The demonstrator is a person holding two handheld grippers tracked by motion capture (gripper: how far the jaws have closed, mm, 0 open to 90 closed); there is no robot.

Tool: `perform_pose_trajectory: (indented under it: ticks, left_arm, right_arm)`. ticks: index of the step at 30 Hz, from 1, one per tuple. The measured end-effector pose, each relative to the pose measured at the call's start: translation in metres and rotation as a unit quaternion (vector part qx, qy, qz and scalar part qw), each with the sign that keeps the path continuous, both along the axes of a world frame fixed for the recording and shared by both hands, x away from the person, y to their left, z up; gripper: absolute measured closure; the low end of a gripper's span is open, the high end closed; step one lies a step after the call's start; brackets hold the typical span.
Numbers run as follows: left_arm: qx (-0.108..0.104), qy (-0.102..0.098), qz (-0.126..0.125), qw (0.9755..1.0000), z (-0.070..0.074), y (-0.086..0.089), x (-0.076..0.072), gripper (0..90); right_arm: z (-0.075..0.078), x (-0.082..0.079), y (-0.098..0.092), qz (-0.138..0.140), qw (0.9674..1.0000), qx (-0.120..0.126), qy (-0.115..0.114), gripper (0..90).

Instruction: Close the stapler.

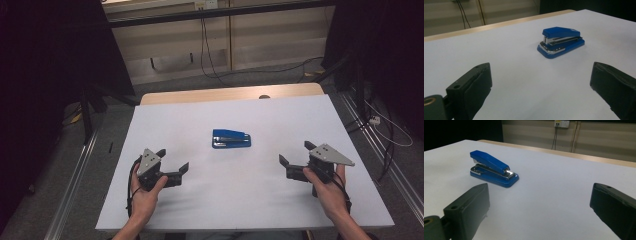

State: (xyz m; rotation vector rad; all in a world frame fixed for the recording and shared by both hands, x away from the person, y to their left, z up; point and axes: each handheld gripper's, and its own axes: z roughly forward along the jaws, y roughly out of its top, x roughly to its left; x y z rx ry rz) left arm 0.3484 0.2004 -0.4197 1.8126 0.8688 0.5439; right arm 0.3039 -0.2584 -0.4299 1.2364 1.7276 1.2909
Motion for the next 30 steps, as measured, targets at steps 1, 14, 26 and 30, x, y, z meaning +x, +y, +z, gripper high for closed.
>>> perform_pose_trajectory:
  ticks: [1, 14, 26, 30]
  left_arm:
    - [-0.002, 0.002, 0.002, 1.0000, -0.001, 0.002, -0.001, 4.0]
    - [0.000, 0.006, 0.037, 0.9993, -0.002, 0.026, -0.018, 4.1]
    - [0.010, 0.004, 0.042, 0.9990, -0.003, 0.039, -0.040, 4.1]
    - [0.013, 0.000, 0.041, 0.9991, -0.003, 0.042, -0.045, 4.2]
  right_arm:
    - [0.000, -0.001, -0.001, -0.001, 1.0000, 0.000, -0.003, 3.0]
    - [-0.002, -0.018, -0.012, -0.023, 0.9997, 0.008, -0.009, 2.8]
    - [-0.007, -0.032, -0.017, -0.031, 0.9995, 0.008, -0.001, 2.6]
    - [-0.008, -0.035, -0.018, -0.030, 0.9995, 0.006, 0.001, 2.5]
